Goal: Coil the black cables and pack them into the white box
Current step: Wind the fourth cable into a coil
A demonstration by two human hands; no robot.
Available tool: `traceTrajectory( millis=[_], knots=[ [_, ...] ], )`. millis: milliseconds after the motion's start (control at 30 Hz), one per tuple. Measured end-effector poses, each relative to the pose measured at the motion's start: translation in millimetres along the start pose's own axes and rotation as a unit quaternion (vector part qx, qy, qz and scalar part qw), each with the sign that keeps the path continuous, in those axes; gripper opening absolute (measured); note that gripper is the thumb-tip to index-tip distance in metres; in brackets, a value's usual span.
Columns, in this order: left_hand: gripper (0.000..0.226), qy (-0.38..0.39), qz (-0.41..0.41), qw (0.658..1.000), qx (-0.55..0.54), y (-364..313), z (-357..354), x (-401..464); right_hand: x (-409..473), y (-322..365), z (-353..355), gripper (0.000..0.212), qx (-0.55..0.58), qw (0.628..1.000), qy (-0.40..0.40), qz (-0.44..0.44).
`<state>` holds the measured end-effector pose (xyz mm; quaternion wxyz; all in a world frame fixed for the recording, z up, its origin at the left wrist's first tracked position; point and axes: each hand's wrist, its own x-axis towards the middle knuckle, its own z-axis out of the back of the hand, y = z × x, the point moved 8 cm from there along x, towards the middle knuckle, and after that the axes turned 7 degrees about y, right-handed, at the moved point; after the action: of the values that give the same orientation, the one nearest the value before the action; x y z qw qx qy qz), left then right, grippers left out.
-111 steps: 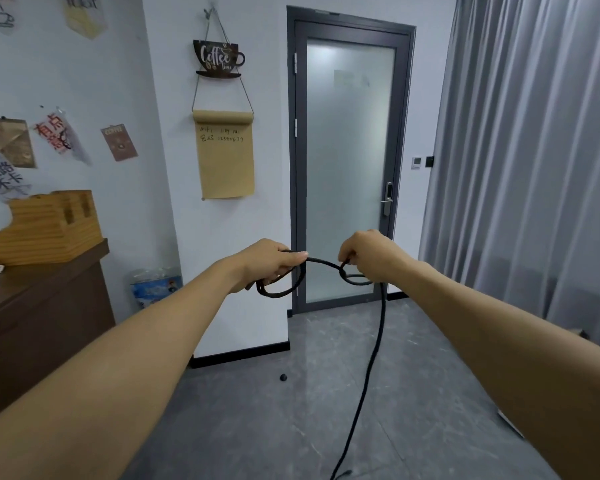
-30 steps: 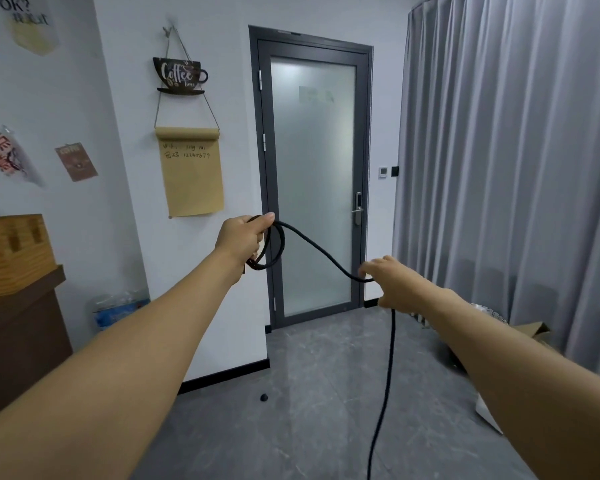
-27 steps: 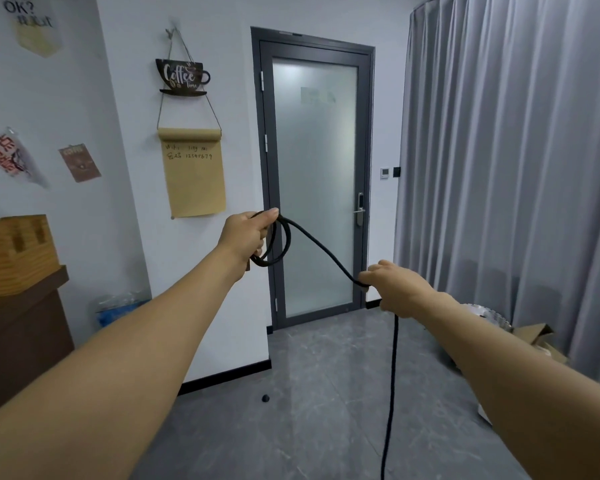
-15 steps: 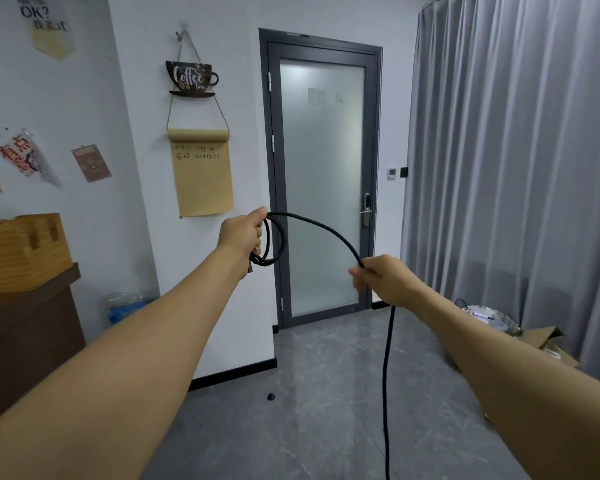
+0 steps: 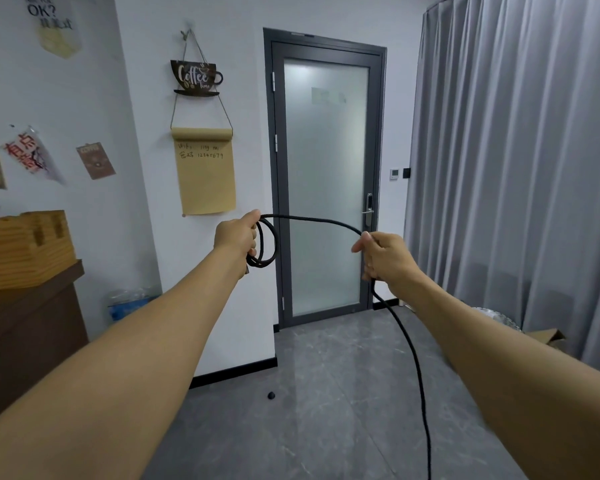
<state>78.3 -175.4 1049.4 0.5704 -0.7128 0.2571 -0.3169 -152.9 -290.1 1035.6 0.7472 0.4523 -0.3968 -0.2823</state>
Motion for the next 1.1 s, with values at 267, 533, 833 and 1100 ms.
traceTrajectory(
  millis=[267, 533, 833, 1100],
  knots=[
    [0.028, -0.059, 0.036, 0.995, -0.065, 9.1, 34.0, 2.3, -6.8, -22.1, 17.6, 0.029, -0.105, 0.993, 0.026, -0.038],
    [0.03, -0.177, 0.041, 0.982, -0.059, 7.7, 79.4, 6.9, -11.2, -21.4, 24.1, 0.018, -0.172, 0.984, -0.036, -0.008],
    [0.042, -0.105, -0.081, 0.981, 0.145, -0.7, 43.7, 11.2, 1.0, 31.9, -52.9, 0.011, -0.537, 0.841, 0.055, 0.039],
    [0.034, 0.042, -0.095, 0.97, 0.217, 2.1, 1.9, -1.2, -8.5, 63.6, -99.0, 0.013, -0.287, 0.914, 0.268, 0.097]
  ],
)
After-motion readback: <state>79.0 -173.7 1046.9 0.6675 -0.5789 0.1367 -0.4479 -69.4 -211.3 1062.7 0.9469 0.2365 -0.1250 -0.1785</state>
